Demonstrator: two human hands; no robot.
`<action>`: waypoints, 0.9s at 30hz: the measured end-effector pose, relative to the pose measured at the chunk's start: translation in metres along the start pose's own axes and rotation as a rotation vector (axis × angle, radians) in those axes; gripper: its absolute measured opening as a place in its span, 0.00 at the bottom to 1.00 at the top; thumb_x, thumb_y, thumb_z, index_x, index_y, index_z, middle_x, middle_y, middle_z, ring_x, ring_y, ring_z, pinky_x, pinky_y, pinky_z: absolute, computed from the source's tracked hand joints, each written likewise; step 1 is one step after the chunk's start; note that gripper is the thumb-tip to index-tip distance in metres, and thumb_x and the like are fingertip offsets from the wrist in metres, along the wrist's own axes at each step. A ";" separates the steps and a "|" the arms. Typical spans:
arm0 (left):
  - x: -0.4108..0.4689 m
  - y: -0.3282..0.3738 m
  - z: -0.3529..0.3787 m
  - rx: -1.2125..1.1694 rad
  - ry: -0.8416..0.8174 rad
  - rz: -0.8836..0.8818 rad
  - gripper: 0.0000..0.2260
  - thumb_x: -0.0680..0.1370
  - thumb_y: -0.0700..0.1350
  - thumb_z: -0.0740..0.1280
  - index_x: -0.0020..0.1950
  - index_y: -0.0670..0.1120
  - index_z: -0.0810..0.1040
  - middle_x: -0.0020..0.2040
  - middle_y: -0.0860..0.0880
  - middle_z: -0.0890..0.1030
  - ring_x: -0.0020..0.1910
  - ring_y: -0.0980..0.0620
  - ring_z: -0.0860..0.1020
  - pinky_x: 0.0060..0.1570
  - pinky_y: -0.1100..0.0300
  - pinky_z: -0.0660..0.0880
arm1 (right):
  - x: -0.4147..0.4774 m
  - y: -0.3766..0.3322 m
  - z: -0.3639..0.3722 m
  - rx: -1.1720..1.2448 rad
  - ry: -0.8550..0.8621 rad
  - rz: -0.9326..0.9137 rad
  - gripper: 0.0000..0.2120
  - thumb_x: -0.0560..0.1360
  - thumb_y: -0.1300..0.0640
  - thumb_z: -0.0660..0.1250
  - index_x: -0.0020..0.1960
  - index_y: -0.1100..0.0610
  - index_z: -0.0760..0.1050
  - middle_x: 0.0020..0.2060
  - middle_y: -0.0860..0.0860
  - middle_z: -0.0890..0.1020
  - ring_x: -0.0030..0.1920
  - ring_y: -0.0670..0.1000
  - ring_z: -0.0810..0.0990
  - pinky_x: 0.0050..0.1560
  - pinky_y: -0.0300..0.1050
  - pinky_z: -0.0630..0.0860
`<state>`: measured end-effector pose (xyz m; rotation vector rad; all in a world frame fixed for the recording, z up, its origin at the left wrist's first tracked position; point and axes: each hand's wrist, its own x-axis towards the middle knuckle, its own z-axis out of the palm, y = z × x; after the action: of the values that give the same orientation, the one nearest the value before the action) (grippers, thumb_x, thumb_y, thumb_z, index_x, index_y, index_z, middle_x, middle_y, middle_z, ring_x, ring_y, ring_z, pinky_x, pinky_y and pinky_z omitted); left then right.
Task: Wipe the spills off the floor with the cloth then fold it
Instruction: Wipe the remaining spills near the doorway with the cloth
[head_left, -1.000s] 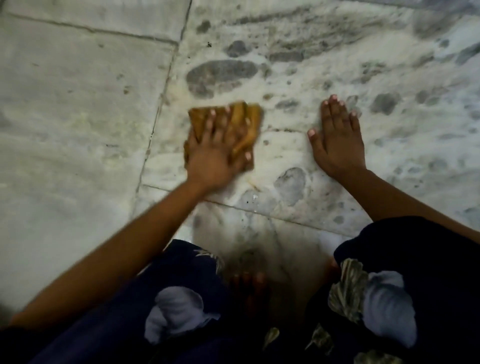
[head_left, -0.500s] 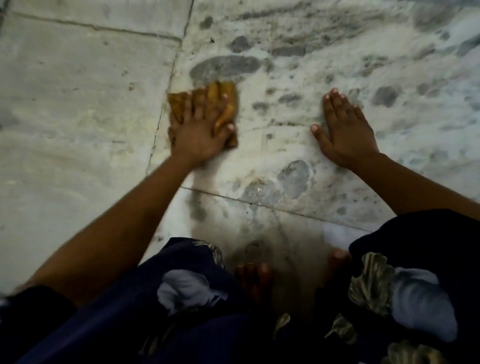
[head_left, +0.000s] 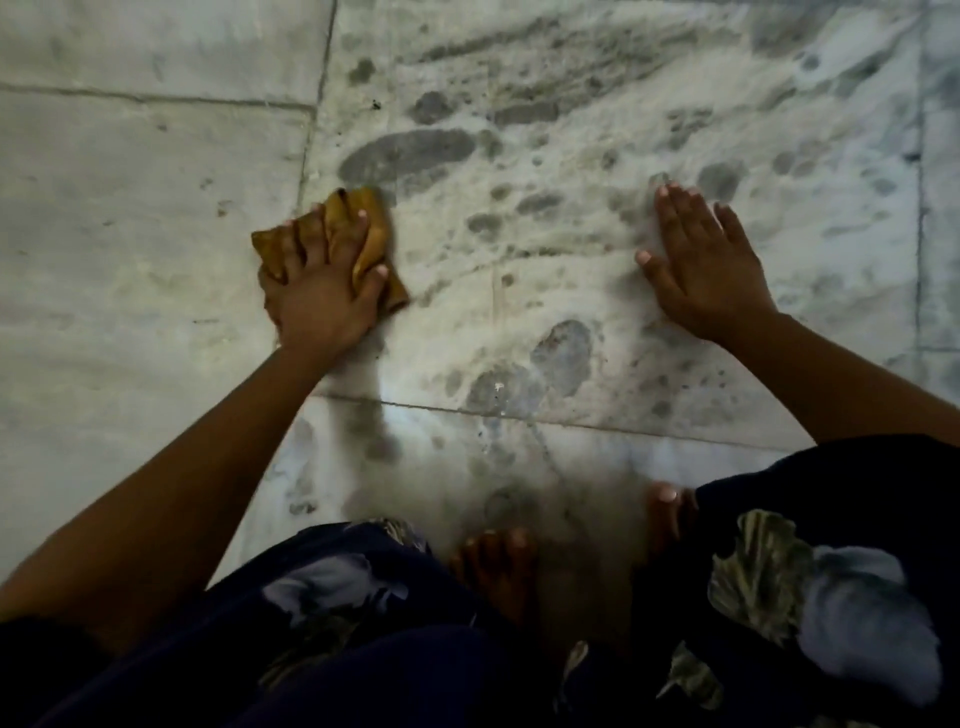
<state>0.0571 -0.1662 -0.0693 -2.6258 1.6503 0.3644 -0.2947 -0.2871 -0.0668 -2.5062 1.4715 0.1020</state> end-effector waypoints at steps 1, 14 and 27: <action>0.004 0.024 0.003 0.008 -0.013 0.033 0.29 0.75 0.64 0.51 0.76 0.60 0.53 0.78 0.46 0.51 0.76 0.38 0.48 0.67 0.33 0.50 | -0.006 0.008 -0.002 0.004 -0.010 0.037 0.38 0.74 0.38 0.37 0.76 0.60 0.47 0.76 0.57 0.52 0.76 0.54 0.50 0.73 0.48 0.43; -0.044 0.098 0.029 0.133 -0.023 0.708 0.25 0.77 0.62 0.50 0.74 0.61 0.57 0.76 0.48 0.61 0.74 0.41 0.58 0.66 0.35 0.55 | -0.078 0.074 0.017 0.132 -0.071 0.396 0.36 0.75 0.39 0.37 0.77 0.56 0.42 0.77 0.53 0.43 0.76 0.50 0.42 0.74 0.48 0.39; -0.085 0.203 0.054 0.139 -0.034 1.002 0.24 0.76 0.62 0.53 0.73 0.61 0.61 0.75 0.49 0.62 0.73 0.41 0.60 0.66 0.38 0.55 | -0.090 0.097 0.017 0.133 -0.017 0.341 0.37 0.73 0.38 0.36 0.77 0.56 0.44 0.77 0.52 0.46 0.76 0.50 0.44 0.73 0.45 0.39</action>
<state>-0.1686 -0.1728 -0.0824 -1.4895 2.7148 0.2637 -0.4227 -0.2520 -0.0829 -2.1269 1.8210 0.0795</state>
